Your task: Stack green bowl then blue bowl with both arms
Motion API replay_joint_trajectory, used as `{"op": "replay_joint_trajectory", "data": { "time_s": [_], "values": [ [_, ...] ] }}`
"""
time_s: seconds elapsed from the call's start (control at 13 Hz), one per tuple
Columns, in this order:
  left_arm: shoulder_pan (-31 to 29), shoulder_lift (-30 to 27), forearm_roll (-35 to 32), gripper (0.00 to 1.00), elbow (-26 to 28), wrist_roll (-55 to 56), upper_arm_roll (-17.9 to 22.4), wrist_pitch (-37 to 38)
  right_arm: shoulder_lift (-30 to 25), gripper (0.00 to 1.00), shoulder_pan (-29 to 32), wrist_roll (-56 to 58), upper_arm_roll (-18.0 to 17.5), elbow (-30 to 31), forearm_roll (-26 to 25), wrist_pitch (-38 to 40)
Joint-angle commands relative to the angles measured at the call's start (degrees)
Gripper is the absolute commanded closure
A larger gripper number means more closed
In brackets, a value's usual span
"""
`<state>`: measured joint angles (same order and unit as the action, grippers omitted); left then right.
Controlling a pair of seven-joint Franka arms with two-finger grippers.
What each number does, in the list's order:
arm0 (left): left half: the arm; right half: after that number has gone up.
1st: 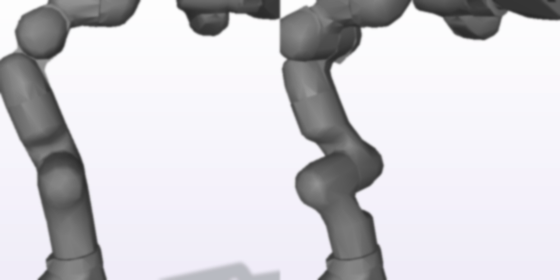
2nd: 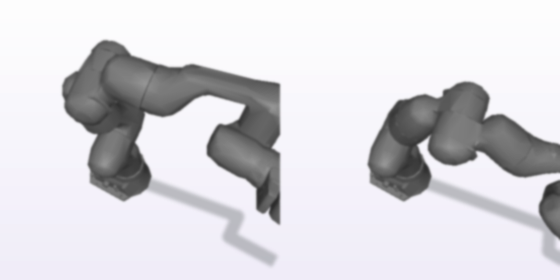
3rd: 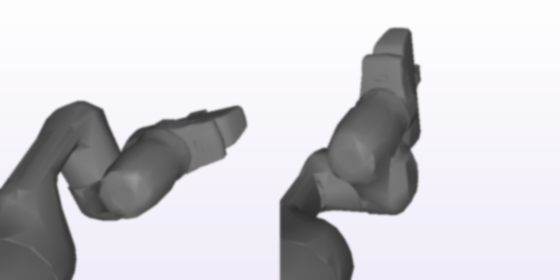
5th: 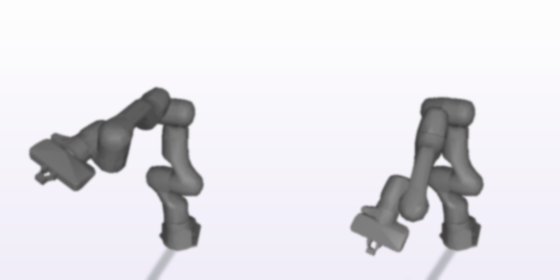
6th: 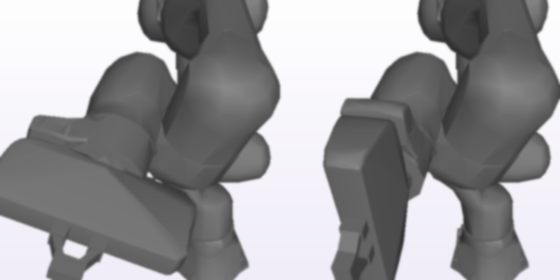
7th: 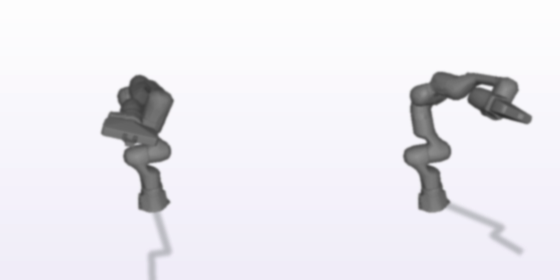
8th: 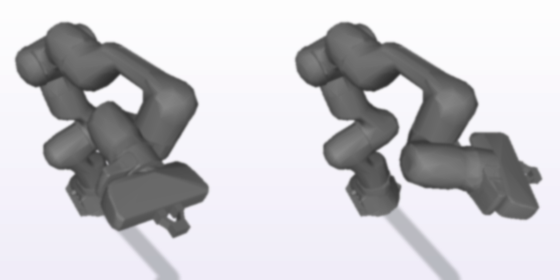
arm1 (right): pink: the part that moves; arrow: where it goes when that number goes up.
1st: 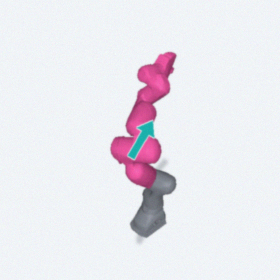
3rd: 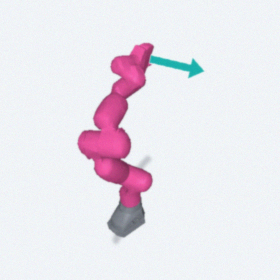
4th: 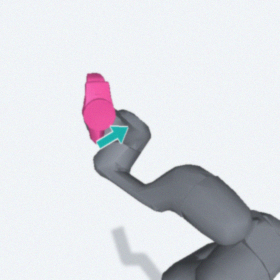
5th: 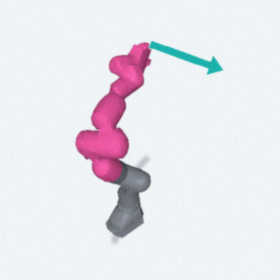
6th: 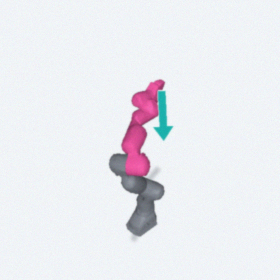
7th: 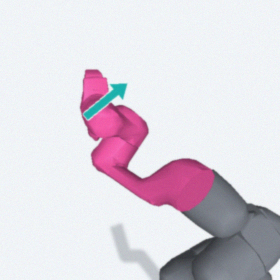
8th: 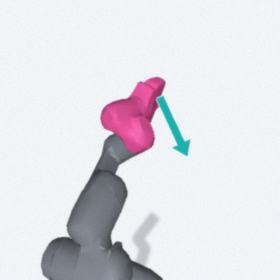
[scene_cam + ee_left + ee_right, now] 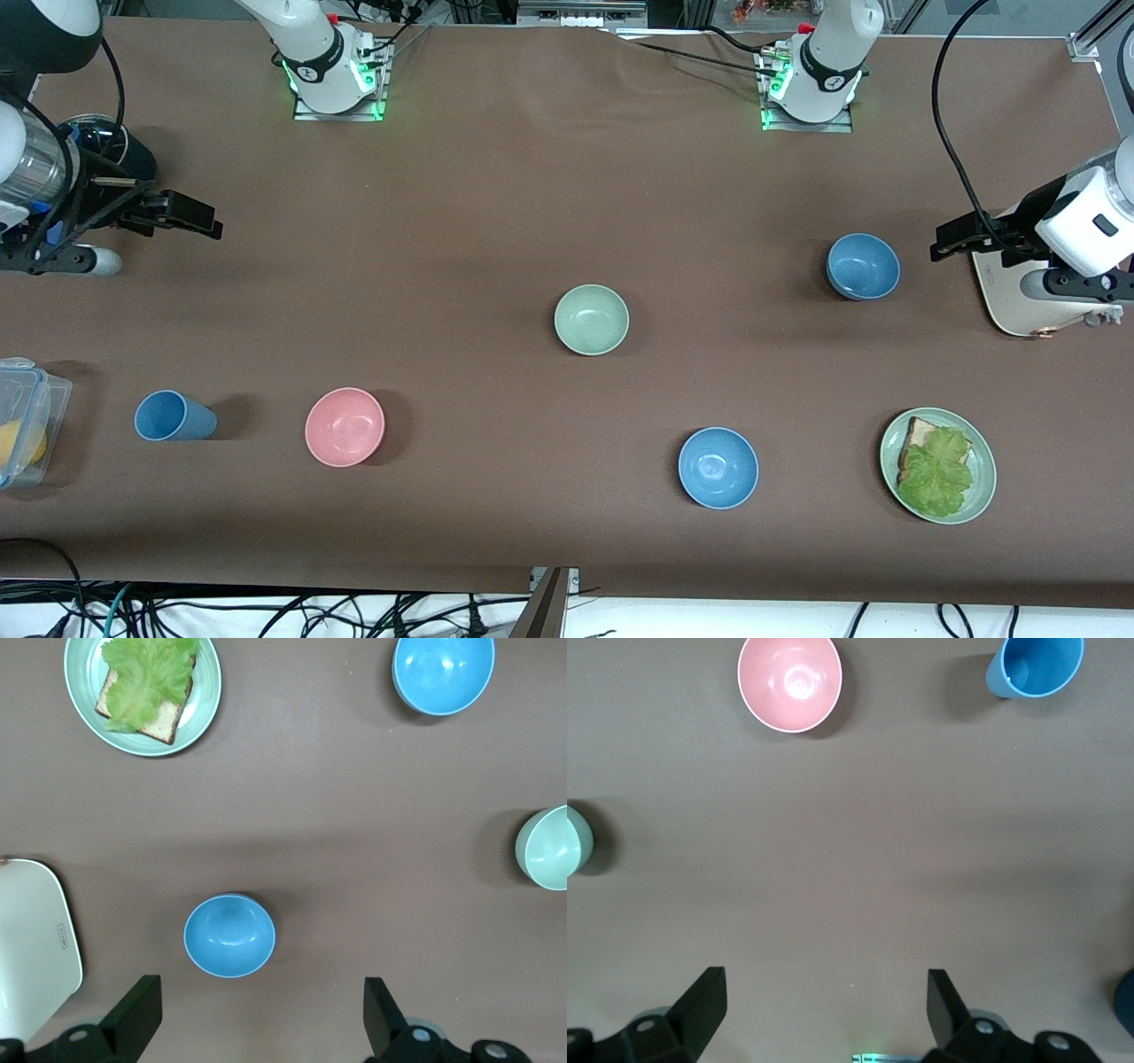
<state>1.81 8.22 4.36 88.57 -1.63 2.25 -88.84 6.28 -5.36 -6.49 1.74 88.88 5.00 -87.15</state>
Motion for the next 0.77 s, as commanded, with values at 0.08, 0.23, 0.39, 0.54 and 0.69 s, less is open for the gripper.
{"op": "replay_joint_trajectory", "data": {
  "time_s": [0.08, 0.23, 0.39, 0.54, 0.69],
  "values": [
    [1.0, 2.0, -1.6, 0.00, 6.8, -0.4, 0.0, -6.2, -2.7, 0.00, 2.2, 0.3, -1.9, 2.5, -1.0, -0.3],
    [-0.1, 2.2, -1.5, 0.00, 10.5, -0.8, 0.7, -8.0, -2.5, 0.00, 2.2, 0.3, -1.8, 2.4, -1.1, -0.3],
    [-2.2, 1.9, -1.4, 0.00, 16.4, -5.6, 1.4, -12.1, -2.4, 0.00, 2.2, 0.3, -1.9, 2.2, -2.4, -0.5],
    [-2.9, 1.1, 0.4, 0.00, 23.5, -14.8, 5.4, -19.5, -2.2, 0.00, 2.2, 0.3, -1.9, 2.0, -2.8, -0.9],
    [-2.9, 0.7, 6.8, 0.00, 30.8, -23.4, 9.5, -26.2, -2.1, 0.00, 2.2, 0.4, -1.7, 1.8, -2.8, -0.8]
  ]
}}
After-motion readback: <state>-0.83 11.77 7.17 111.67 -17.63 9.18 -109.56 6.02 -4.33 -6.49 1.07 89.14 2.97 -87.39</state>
